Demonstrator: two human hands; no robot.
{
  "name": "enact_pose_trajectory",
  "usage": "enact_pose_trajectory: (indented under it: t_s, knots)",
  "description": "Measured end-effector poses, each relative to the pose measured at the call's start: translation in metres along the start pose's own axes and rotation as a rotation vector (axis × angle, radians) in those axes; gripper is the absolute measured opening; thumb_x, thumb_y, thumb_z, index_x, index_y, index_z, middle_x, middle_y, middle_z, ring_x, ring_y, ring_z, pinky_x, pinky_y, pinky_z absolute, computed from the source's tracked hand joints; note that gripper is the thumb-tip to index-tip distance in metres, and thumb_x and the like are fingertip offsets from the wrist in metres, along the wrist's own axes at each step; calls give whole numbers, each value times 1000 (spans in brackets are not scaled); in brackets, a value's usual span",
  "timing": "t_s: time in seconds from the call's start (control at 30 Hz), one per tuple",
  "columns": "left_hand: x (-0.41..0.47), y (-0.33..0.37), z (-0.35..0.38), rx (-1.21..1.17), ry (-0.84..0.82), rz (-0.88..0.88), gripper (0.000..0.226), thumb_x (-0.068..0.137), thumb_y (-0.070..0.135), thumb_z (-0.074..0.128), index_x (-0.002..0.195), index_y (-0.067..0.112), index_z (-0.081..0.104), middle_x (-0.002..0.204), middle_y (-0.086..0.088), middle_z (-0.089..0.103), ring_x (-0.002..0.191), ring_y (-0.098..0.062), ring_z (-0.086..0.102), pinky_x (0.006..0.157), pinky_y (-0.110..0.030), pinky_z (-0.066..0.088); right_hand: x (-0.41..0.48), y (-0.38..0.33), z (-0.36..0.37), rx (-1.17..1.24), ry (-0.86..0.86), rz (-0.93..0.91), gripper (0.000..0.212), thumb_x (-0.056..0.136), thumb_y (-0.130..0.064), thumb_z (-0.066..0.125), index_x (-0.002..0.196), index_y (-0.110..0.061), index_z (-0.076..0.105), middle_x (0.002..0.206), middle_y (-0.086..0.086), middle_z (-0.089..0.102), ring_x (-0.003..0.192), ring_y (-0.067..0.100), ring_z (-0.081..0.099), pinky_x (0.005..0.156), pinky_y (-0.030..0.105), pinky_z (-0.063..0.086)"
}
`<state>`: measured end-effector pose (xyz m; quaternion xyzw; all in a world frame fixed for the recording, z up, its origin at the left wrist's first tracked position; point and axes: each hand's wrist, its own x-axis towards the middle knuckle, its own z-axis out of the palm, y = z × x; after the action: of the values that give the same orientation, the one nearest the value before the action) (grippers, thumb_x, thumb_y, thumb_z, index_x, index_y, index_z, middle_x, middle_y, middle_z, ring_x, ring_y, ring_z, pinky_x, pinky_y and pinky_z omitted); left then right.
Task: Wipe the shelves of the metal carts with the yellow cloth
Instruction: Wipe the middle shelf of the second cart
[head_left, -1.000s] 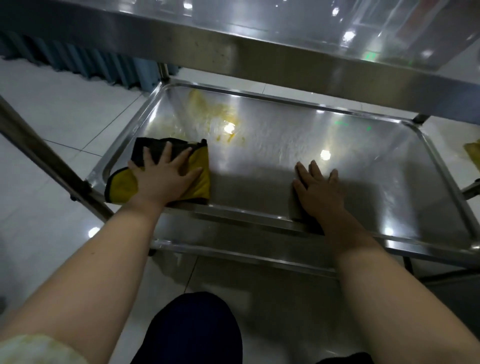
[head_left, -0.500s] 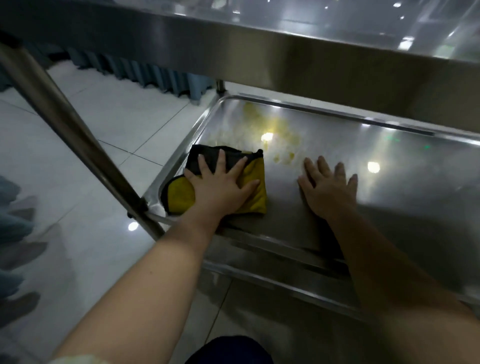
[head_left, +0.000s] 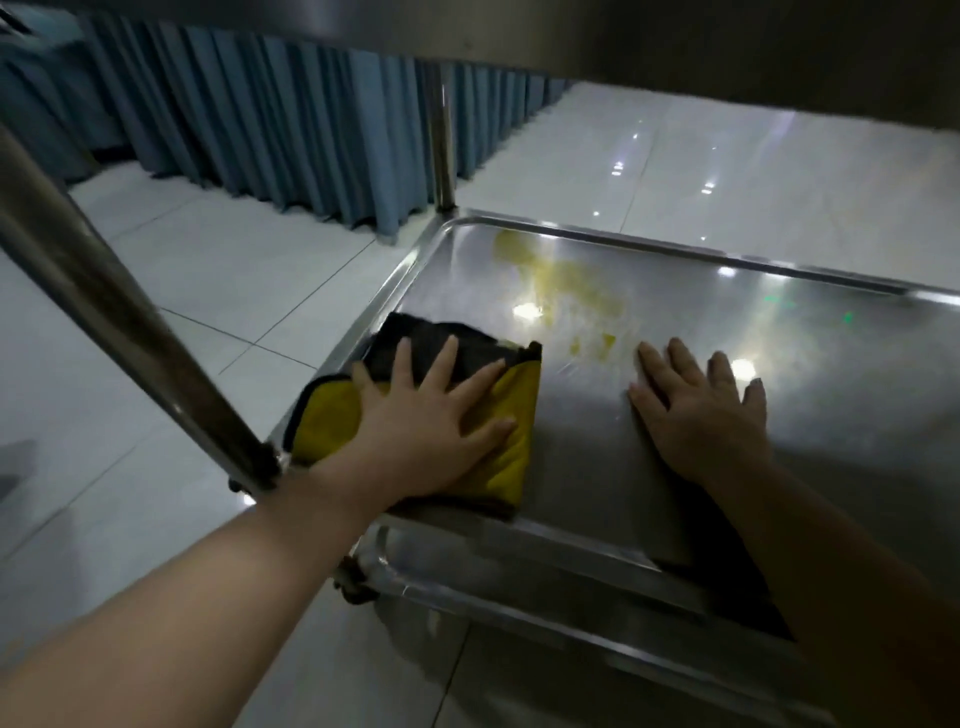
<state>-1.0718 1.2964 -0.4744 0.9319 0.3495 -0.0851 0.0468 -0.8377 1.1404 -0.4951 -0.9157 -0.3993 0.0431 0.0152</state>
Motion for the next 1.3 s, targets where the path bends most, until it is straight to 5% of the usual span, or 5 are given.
enact_pose_trajectory:
  t_s: [0.13, 0.47, 0.7, 0.83, 1.3]
  knots:
    - [-30, -8, 7, 20, 6, -76, 74, 70, 89, -11, 137, 62, -28, 162, 5, -24, 147, -41, -20, 107, -75, -8, -4, -4, -2, -4, 9, 2, 60, 99, -61, 12, 154, -44, -4, 165, -8, -7, 151, 31, -4, 117, 56, -3]
    - [162, 26, -47, -55, -17, -85, 71, 85, 84, 14, 149, 57, -2, 166, 1, -6, 148, -44, -11, 105, -79, -8, -3, -4, 0, 24, 32, 6, 59, 99, -61, 14, 154, -44, -2, 165, -9, -6, 151, 29, -5, 118, 55, -3]
    - [37, 33, -15, -5, -50, 74, 67, 83, 84, 11, 143, 64, -11, 163, 9, -18, 147, -39, -19, 107, -76, -12, -2, -3, -4, 44, -47, -3, 58, 100, -60, 13, 154, -45, -2, 164, -10, -9, 151, 29, -9, 116, 57, -7]
    - [-26, 26, 1, -4, -31, 85, 67, 75, 85, 4, 134, 69, -24, 161, 11, -24, 146, -37, -23, 108, -74, -13, 16, 16, -24, 268, -44, -51, 52, 106, -45, 24, 156, -34, 18, 165, -4, 9, 151, 27, 5, 120, 55, 3]
    - [63, 114, -15, 57, 6, 143, 65, 87, 80, 8, 144, 60, -16, 163, 2, -19, 143, -52, -20, 100, -82, -9, 31, 68, -13, 46, 12, 96, 54, 105, -45, 10, 157, -35, -1, 165, -6, -7, 152, 21, -5, 120, 49, -3]
